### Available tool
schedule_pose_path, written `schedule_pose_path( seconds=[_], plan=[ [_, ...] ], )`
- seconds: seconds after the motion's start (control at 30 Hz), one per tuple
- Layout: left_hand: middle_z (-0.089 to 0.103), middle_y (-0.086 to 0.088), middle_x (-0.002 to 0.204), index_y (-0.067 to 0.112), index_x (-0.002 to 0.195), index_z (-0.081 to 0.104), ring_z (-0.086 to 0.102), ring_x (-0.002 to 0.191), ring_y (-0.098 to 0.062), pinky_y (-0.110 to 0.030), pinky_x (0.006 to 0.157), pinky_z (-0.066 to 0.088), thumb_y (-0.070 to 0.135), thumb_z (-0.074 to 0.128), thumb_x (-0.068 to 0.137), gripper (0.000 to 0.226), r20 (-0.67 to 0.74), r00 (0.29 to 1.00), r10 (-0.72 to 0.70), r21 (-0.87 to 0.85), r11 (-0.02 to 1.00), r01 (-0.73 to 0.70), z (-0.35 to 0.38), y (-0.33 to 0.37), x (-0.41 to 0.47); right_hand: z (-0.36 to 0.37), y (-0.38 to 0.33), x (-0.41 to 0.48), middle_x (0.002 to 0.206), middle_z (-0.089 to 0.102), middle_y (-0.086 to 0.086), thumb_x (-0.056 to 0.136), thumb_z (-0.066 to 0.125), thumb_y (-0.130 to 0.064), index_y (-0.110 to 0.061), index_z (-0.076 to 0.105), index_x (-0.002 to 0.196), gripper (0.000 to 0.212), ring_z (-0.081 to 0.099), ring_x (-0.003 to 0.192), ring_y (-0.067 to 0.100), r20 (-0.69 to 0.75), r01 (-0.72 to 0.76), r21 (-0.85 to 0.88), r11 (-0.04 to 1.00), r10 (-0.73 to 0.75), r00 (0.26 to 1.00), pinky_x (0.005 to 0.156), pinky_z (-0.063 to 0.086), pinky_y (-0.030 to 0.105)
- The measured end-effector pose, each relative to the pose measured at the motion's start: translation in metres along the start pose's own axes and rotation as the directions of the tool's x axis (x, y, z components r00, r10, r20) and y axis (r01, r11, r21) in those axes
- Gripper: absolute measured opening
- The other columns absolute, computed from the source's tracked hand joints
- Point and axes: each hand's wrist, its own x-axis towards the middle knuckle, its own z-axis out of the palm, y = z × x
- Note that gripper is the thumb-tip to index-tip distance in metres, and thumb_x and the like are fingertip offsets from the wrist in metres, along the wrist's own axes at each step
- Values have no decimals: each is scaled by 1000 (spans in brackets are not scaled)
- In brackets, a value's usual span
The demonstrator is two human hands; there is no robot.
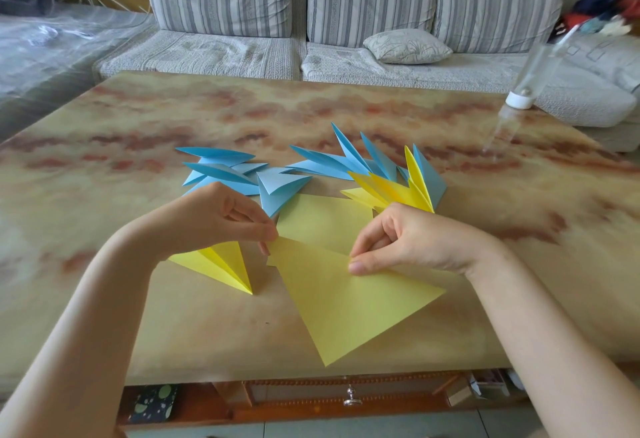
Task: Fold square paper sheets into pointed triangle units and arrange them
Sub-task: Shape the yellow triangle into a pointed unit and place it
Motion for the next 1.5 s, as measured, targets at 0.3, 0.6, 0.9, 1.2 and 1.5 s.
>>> schedule_pose_path(
  seconds=[0.3, 0.6, 0.9, 1.2, 1.5],
  plan=[
    [73, 12, 73, 33, 67, 75, 61, 63, 2, -12, 71, 49, 24, 68, 85, 22, -98, 995, -14, -2, 1000, 14, -5, -5, -2, -6, 5, -3, 69, 70, -4, 78, 76, -12, -11, 74, 81, 3, 57, 65, 4, -15, -36, 4, 999, 36, 999, 66, 45, 14],
    [76, 0, 83, 13, 90, 73, 71, 78, -13, -22, 64, 57, 21, 63, 88, 12, -248, 969, -7, -266, 962, -62, 14, 2, 9, -5, 10, 5, 61, 64, -6, 79, 73, -10, -14, 70, 71, 9, 53, 55, 3, -248, 45, 201, 979, 6, 969, 54, 42, 12],
    [76, 3, 84, 22, 107, 67, 69, 73, -9, -24, 69, 52, 29, 71, 82, 27, -228, 965, -127, -441, 897, 14, 49, 13, 18, 11, 10, 19, 68, 70, -1, 81, 69, -16, -9, 71, 80, 7, 63, 57, 8, -376, 142, 393, 908, 17, 926, 57, 51, 19],
    [74, 0, 83, 16, 103, 68, 67, 66, -8, -19, 65, 55, 16, 66, 84, 19, -173, 973, -151, -655, 756, 1, 44, 8, 16, 0, 20, 15, 116, 57, -8, 78, 69, -6, -38, 73, 98, 38, 59, 99, 8, -478, 443, 52, 895, -367, 798, 92, 50, 28],
    [76, -4, 89, 10, 108, 61, 73, 83, -16, -19, 60, 54, 23, 61, 78, 33, -104, 994, -30, -667, 744, -48, 47, 17, 10, 7, 20, 26, 94, 70, -8, 62, 81, -24, -28, 78, 71, 10, 63, 92, 10, -505, 467, 244, 850, -300, 809, 83, 54, 30]
  ],
)
